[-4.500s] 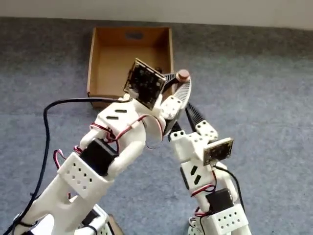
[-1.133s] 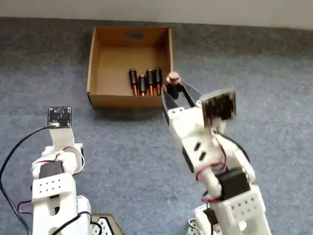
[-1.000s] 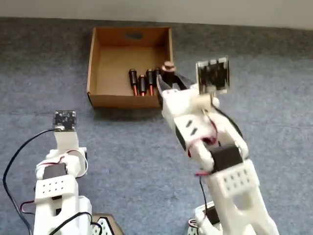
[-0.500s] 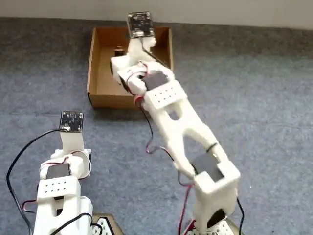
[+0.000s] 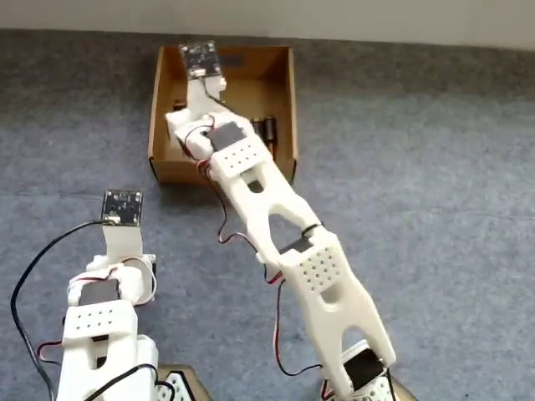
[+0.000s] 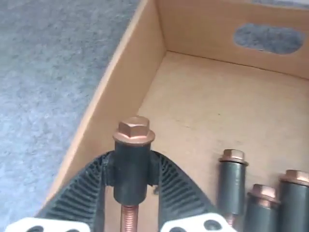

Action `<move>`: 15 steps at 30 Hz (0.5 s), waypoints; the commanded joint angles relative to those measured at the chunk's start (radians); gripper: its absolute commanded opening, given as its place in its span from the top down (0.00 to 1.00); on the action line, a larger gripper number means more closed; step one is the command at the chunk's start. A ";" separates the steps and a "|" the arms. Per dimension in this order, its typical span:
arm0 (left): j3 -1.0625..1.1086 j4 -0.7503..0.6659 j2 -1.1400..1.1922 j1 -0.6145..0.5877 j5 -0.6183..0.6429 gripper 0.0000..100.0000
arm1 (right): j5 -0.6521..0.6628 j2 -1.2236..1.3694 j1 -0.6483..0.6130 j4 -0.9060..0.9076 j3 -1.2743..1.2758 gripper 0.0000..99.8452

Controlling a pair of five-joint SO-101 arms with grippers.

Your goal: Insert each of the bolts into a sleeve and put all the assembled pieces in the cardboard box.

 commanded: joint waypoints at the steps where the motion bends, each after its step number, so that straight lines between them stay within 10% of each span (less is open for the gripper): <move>1: -0.005 -0.015 -0.013 0.015 -0.005 0.99 | -0.012 -0.013 -0.005 0.035 -0.093 0.99; 15: -0.005 -0.015 -0.013 0.015 -0.005 0.99 | -0.014 0.082 0.030 0.002 -0.094 0.99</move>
